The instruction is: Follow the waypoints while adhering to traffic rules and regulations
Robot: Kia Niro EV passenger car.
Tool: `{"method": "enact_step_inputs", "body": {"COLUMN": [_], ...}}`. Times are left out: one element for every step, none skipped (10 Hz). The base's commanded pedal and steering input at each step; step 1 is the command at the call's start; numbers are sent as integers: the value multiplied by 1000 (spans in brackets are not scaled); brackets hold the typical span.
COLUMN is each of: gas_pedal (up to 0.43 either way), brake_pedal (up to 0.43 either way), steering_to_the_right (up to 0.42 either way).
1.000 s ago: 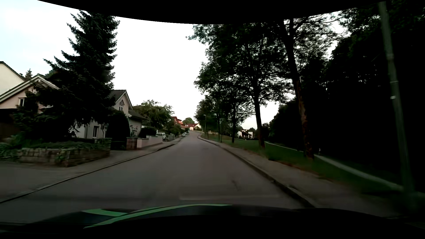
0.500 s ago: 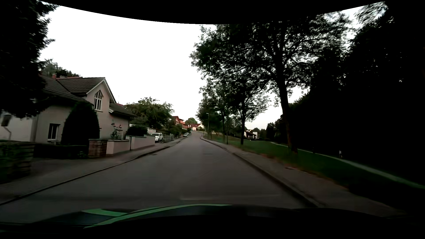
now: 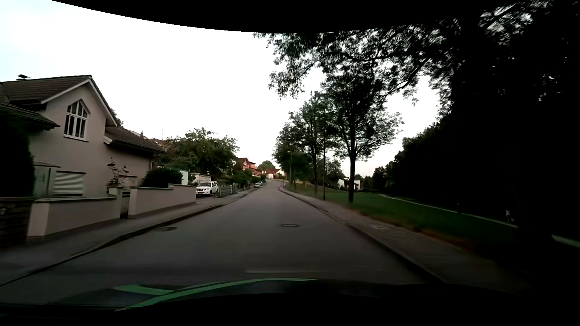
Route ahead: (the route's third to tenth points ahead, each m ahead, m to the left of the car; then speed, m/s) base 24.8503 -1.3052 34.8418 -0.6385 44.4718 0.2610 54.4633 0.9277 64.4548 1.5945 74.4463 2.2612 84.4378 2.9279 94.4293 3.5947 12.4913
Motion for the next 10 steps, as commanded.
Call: {"method": "enact_step_inputs", "body": {"gas_pedal": [138,138,138,138,138,138,138,138,130,130], "brake_pedal": [0,0,0,0,0,0,0,0,0,0], "steering_to_the_right": [-19,-20,-19,-19,-19,-15,-8,-7,-8,-8]}}
